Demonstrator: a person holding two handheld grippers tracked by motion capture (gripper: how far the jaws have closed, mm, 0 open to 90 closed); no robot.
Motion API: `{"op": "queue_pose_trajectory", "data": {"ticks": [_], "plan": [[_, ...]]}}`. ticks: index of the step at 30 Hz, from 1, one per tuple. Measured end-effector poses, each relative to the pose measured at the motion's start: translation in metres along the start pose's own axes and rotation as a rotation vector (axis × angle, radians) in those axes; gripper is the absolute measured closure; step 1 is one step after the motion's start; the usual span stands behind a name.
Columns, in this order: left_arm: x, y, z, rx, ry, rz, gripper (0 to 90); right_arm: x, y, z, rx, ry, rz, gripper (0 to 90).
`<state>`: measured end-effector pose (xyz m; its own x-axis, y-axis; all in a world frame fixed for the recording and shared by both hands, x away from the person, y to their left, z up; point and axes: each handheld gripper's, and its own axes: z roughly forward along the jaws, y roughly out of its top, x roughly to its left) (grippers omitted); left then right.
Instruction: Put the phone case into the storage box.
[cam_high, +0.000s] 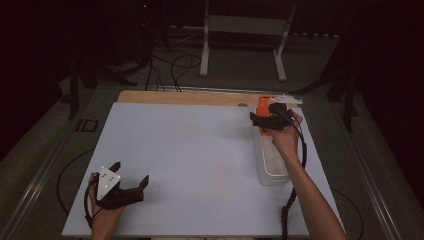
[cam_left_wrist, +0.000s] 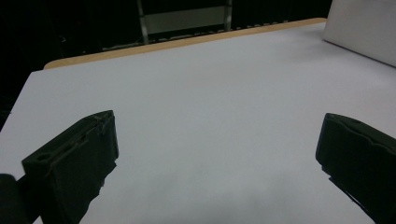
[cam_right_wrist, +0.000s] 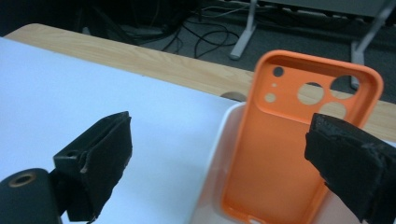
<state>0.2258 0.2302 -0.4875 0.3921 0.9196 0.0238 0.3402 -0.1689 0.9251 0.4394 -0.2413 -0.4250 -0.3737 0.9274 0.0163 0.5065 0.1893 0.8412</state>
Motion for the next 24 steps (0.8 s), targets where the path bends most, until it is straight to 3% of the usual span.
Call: {"op": "queue_pose_trajectory", "data": {"ticks": [7,24], "plan": [[0.001,0.0,0.0,-0.001,0.002,-0.003,0.1,0.013,0.0,-0.01,-0.016,0.048,-0.048,7.6],[0.0,0.0,0.002,0.002,0.004,0.001,0.1,0.035,-0.005,-0.024,-0.022,0.125,-0.094,7.6]]}}
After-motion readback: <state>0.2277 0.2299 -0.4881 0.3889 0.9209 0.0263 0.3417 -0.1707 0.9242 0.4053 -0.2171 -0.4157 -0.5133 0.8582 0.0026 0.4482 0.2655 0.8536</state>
